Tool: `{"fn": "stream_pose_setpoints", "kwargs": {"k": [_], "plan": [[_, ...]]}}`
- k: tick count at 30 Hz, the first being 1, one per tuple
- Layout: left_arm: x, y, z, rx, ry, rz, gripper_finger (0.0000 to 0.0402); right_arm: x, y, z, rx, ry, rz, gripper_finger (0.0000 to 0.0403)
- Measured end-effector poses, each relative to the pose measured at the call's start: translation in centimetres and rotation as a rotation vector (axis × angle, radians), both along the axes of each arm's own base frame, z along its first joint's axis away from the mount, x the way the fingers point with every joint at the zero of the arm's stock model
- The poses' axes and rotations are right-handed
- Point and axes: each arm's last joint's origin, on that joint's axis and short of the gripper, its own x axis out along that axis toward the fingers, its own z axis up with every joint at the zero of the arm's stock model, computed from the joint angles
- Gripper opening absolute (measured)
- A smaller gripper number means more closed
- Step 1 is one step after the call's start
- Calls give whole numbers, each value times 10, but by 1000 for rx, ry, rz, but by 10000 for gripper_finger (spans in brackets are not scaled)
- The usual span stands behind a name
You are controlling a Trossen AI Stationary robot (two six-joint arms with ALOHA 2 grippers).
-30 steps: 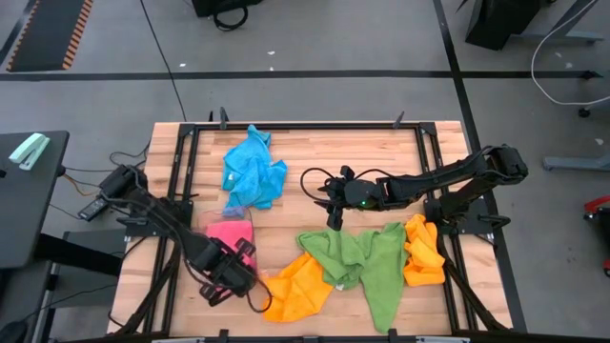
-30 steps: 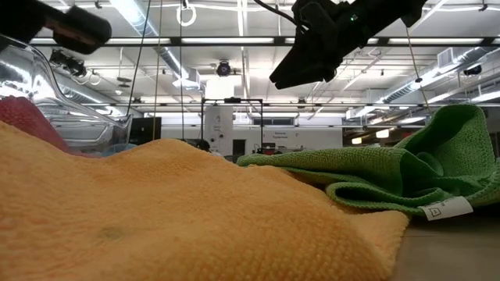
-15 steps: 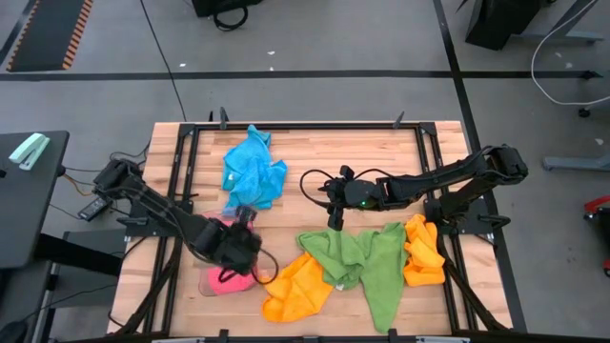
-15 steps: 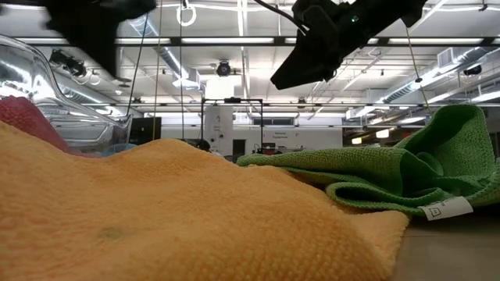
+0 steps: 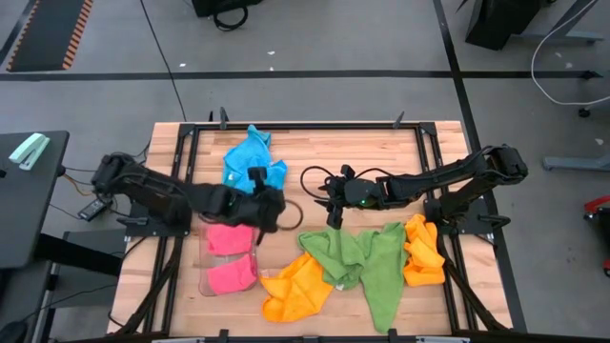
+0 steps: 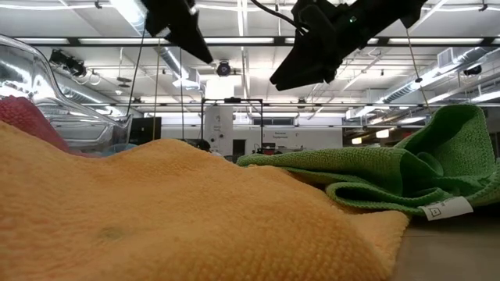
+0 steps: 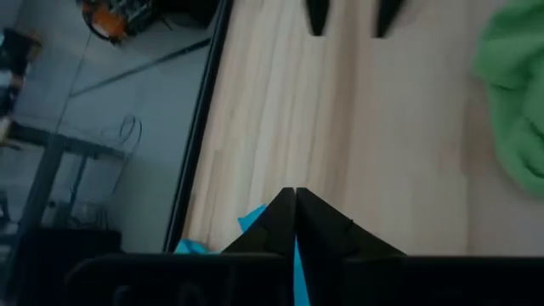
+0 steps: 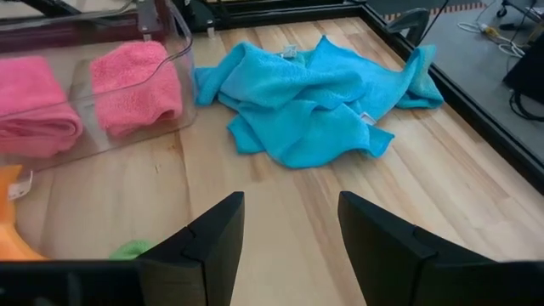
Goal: Fold microfiber towels
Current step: Fold the bottom blue microfiber cloth
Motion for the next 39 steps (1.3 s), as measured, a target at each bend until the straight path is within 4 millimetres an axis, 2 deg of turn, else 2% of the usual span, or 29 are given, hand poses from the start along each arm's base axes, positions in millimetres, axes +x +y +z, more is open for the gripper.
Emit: {"fn": "stream_pose_setpoints", "kwargs": {"k": [6, 11, 15, 20, 25, 27, 33, 39], "plan": [[20, 28, -8, 32, -5, 45, 15, -4, -5, -10, -77, 51, 31, 200], [38, 53, -23, 49, 15, -55, 23, -7, -16, -20, -136, 54, 33, 200], [40, 76, -38, 27, 27, -94, 20, -8, -21, -21, -143, 69, 45, 200], [29, 101, -57, -102, 1, -195, 7, -6, -20, -20, -115, 48, 80, 200], [6, 119, -56, -146, -105, -167, 18, -6, -20, -19, -106, 37, 103, 200], [-2, 126, -49, -133, -152, -143, 22, -5, -22, -19, -121, 36, 104, 200], [-19, 146, -35, -155, -221, -34, 11, -4, -41, -15, -175, 24, 100, 200], [-29, 160, -47, -304, -177, 66, 18, -5, -61, -16, -143, 22, 97, 200]]}}
